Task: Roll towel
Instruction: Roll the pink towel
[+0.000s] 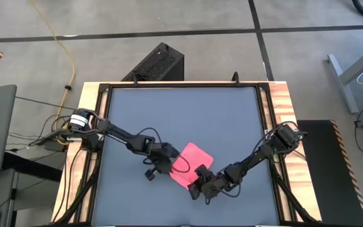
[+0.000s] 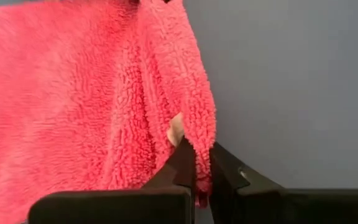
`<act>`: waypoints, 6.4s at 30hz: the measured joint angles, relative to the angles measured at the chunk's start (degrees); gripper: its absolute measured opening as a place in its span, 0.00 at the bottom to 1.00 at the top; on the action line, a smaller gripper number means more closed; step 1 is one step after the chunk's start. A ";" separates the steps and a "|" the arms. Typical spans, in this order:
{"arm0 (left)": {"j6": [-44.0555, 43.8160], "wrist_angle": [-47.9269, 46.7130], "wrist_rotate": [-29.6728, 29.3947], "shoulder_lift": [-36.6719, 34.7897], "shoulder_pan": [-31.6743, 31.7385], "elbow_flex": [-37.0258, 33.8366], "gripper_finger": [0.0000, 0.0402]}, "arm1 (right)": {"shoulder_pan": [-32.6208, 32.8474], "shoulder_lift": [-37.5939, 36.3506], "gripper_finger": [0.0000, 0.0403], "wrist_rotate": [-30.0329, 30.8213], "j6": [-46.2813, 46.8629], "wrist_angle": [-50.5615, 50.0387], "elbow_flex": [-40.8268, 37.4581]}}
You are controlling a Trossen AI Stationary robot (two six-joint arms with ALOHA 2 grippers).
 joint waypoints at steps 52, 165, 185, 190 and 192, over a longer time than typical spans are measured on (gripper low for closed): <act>-33.11 -29.85 17.21 -4.05 13.27 6.00 0.18 | -6.21 0.00 0.05 -8.65 18.86 -3.28 0.00; -52.47 12.72 15.95 -0.09 9.84 -4.09 0.00 | -3.38 -4.12 0.49 2.77 -52.47 -11.87 3.41; -50.72 30.87 34.31 -1.09 15.42 -4.33 0.00 | -4.31 -2.23 0.21 3.71 -36.15 -16.86 3.69; -38.47 29.26 34.09 -1.84 11.46 -4.32 0.00 | -4.35 -2.23 0.05 0.68 -31.40 -16.17 3.70; -35.03 28.59 32.90 -2.83 10.44 -4.31 0.00 | -4.36 -2.23 0.05 -1.06 -30.30 -15.18 3.72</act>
